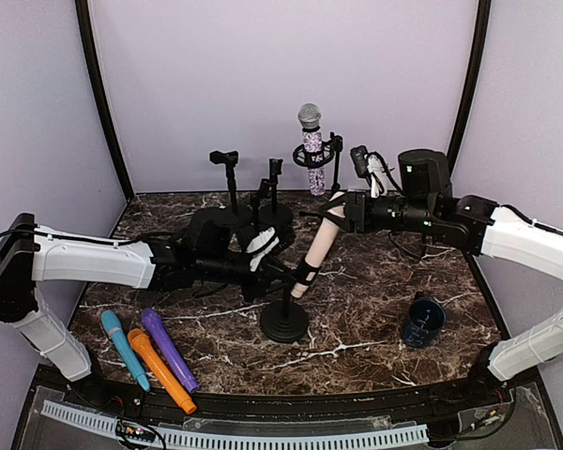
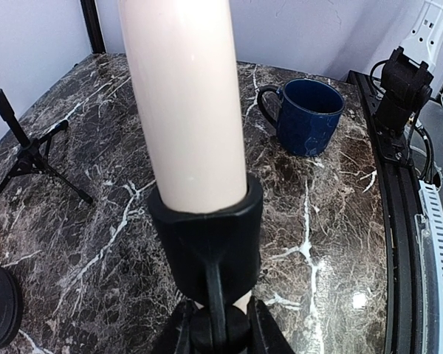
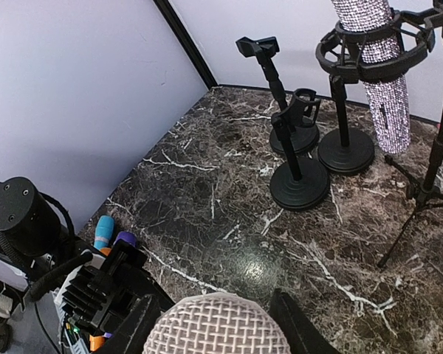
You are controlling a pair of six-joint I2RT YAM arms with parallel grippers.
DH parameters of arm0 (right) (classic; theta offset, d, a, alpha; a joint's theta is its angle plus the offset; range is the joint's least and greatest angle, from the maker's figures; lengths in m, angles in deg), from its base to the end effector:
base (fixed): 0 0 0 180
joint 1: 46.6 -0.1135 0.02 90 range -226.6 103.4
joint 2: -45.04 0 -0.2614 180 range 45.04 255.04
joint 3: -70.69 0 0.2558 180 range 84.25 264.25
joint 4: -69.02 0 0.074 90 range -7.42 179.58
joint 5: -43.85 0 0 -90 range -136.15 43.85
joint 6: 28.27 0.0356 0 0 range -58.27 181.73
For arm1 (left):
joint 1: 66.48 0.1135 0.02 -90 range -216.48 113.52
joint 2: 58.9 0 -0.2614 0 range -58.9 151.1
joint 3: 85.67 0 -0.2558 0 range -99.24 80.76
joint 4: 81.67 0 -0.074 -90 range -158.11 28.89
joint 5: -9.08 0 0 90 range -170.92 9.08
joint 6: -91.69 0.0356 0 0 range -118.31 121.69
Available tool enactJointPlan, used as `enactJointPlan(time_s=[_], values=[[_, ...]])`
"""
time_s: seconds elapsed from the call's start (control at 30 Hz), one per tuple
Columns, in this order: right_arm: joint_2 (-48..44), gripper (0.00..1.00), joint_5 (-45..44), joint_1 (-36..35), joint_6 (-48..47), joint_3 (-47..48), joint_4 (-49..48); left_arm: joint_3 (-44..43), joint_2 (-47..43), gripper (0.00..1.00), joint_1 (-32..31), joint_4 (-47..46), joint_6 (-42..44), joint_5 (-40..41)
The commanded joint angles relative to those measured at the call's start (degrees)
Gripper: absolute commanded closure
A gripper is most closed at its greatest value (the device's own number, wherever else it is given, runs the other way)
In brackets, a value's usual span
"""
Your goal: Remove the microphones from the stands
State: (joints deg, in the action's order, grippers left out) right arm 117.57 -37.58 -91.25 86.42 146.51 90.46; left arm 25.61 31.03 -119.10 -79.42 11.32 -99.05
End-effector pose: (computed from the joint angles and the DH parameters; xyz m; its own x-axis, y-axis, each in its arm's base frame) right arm 0.2102 0.2151 0.3435 -0.5337 0.0534 -0.8440 -0.6304 0.6402 0.4391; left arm 0.2080 -0.2905 0.2394 -0.0830 0.3705 -0.9251 0.9558 0.2923 0.0313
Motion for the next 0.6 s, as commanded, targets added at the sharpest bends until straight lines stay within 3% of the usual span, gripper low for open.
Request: enactJointPlan(time_s=[0.0,0.27,0.57], values=[[-1.9,0.69,-7.9,1.0,4.8,5.5,-2.7,-0.2,-0.1,1.0,0.2,2.7,1.5,0.7],[-2.3,0.69,-6.2,0.9,3.0,5.0,-3.6,-0.3,-0.2,1.0,0.2,2.7,1.3,0.5],[-5.3,0.68,8.3,1.1,-5.2,2.3,-7.6,-0.4,-0.6,1.0,0.2,2.4,1.0,0.1]])
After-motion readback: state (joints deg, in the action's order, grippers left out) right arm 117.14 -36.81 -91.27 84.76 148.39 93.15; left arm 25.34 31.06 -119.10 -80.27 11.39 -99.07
